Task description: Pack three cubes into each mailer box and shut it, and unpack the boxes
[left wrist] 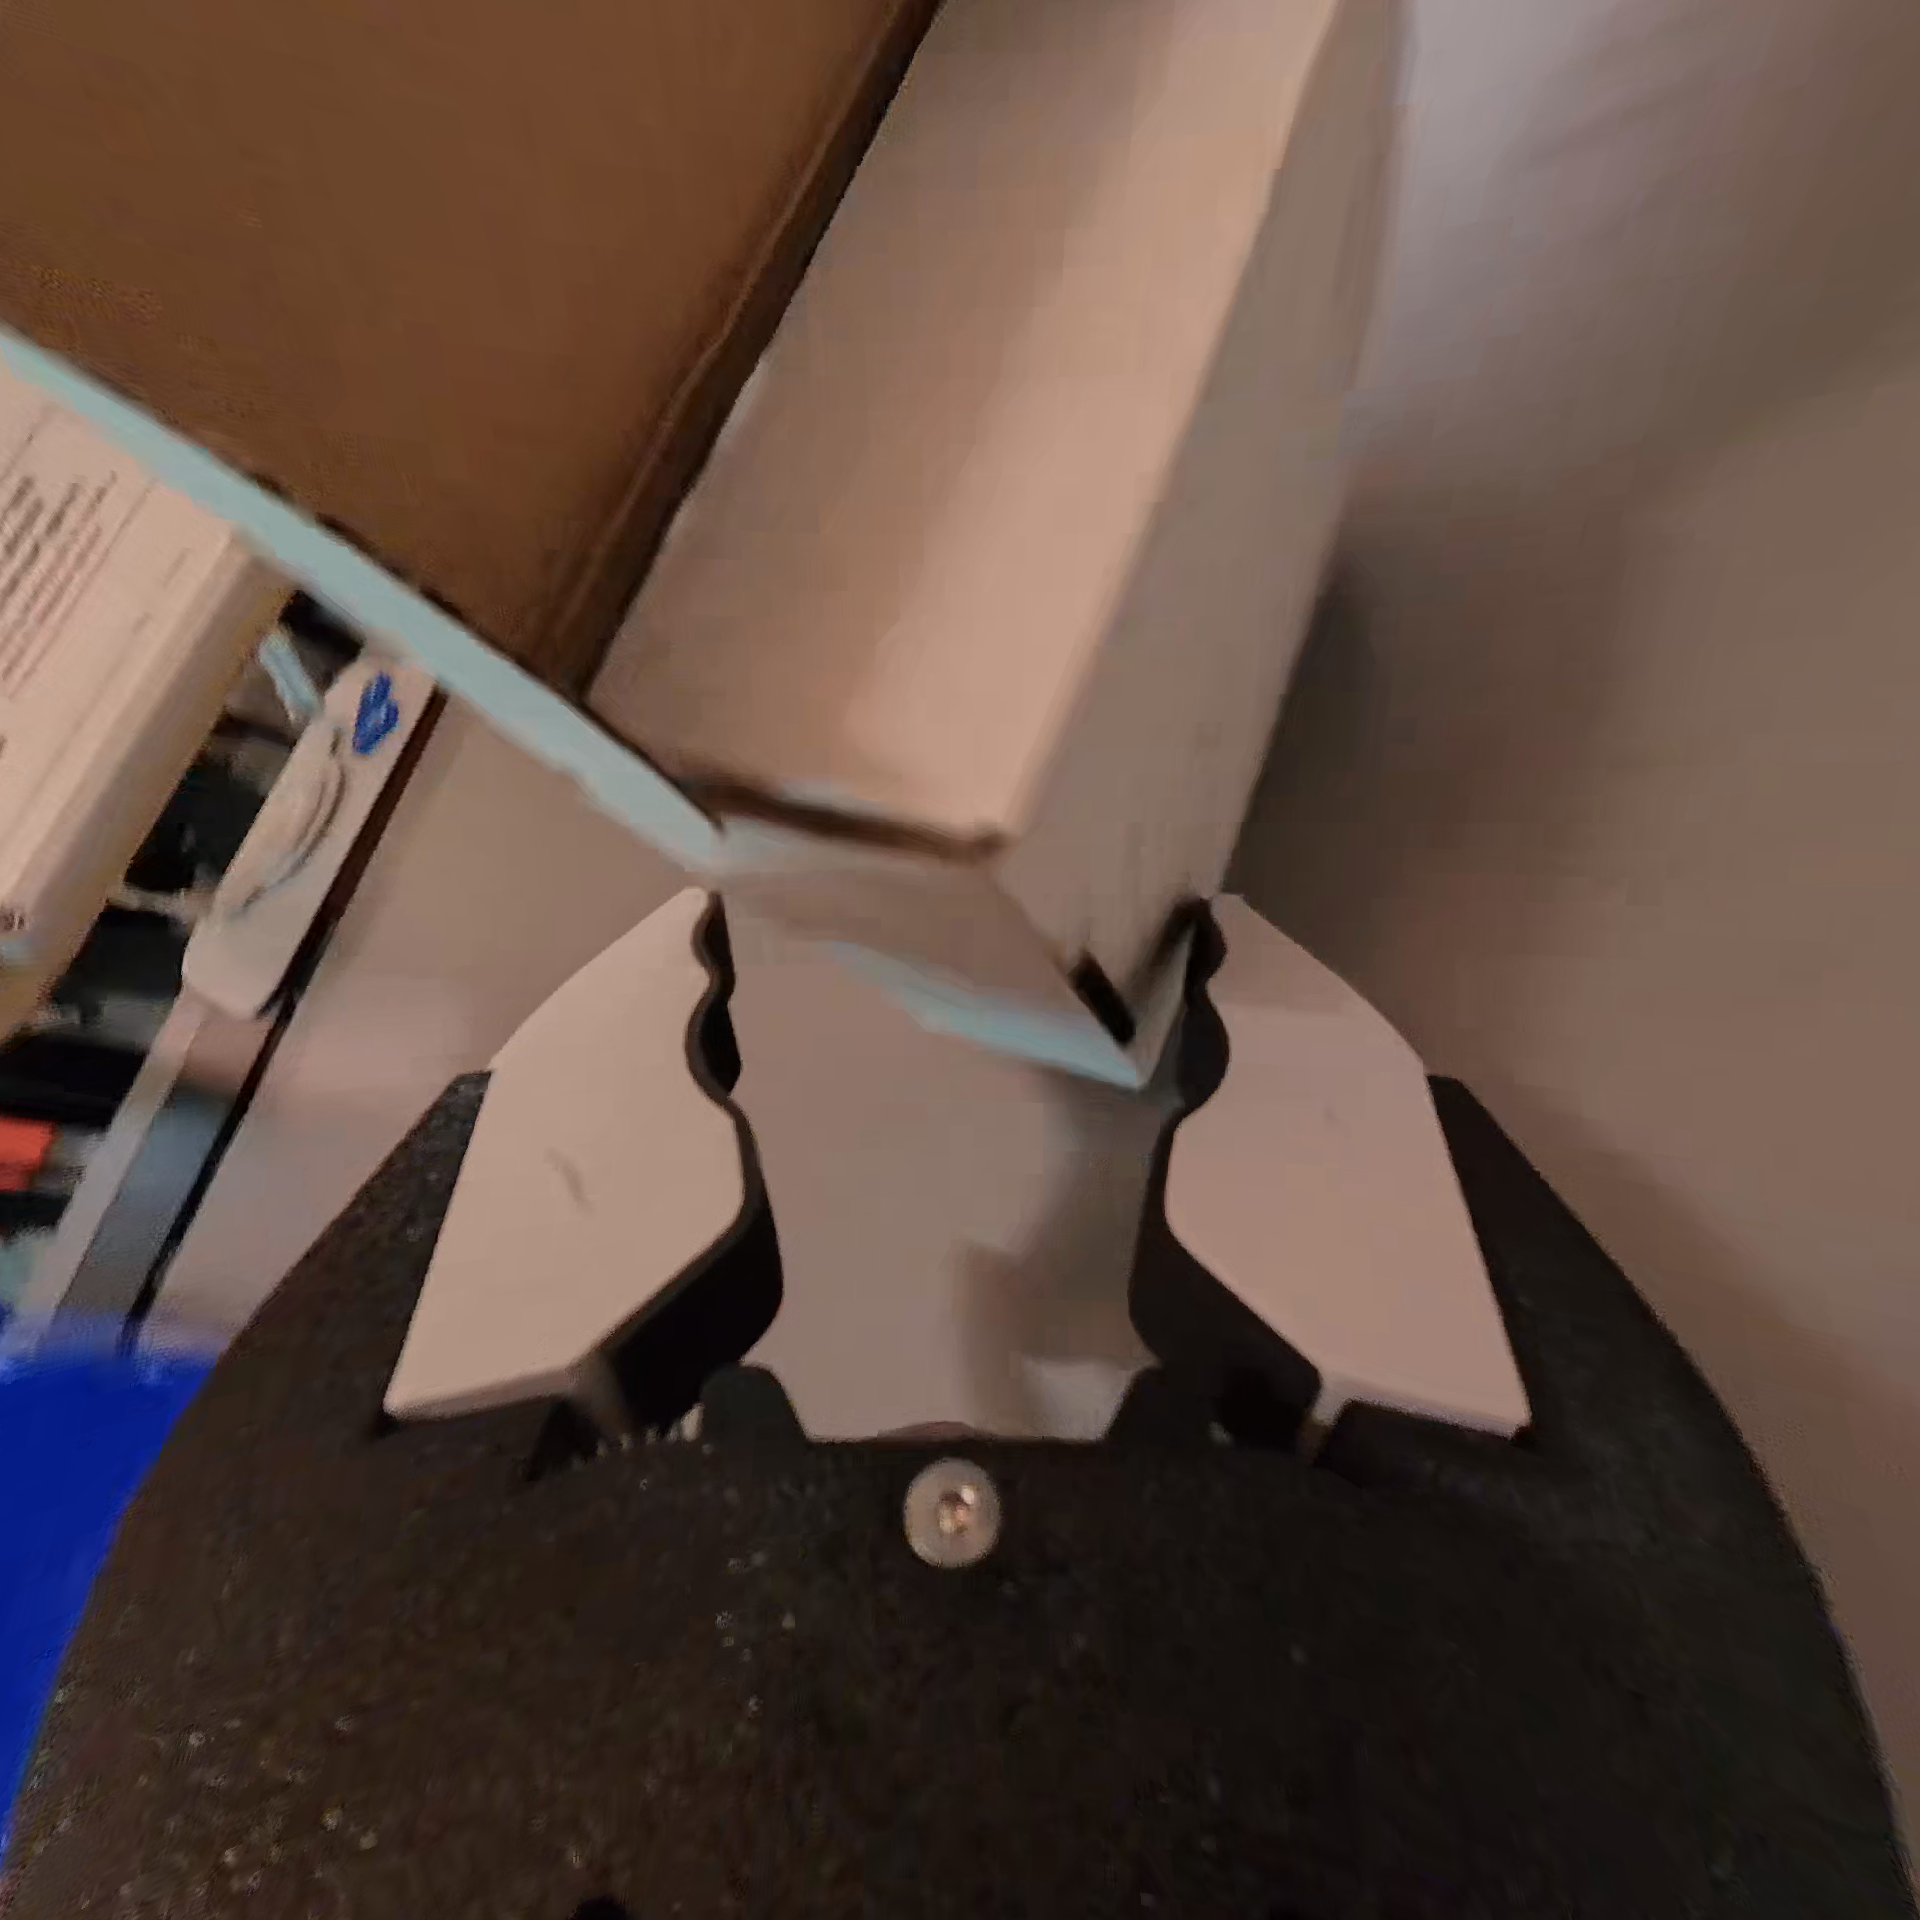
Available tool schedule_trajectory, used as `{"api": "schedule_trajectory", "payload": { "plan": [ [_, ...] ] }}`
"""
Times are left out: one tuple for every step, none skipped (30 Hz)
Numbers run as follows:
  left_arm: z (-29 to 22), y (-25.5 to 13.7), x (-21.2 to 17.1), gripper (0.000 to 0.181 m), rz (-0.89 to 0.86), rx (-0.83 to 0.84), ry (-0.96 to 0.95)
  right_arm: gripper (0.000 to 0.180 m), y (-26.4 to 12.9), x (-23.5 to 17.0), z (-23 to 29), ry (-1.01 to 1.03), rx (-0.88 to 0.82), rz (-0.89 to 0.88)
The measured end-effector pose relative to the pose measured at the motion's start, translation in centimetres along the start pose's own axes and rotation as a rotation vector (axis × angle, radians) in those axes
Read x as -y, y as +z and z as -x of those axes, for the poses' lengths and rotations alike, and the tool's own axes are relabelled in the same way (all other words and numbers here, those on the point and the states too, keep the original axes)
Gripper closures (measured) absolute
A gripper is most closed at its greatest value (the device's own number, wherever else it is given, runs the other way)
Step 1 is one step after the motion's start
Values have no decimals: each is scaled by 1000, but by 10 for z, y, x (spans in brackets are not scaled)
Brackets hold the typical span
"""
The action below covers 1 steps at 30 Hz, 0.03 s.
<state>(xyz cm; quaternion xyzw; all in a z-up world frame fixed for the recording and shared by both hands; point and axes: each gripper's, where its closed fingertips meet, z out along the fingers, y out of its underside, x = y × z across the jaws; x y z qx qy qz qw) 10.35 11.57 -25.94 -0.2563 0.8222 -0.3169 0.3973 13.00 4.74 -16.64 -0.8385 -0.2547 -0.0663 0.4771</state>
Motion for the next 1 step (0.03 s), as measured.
{"api": "schedule_trajectory", "payload": {
  "plan": [
    [5,-4,-3,95,24,21,-43,178,-1,-4,-5,9,-34,33]
  ]
}}
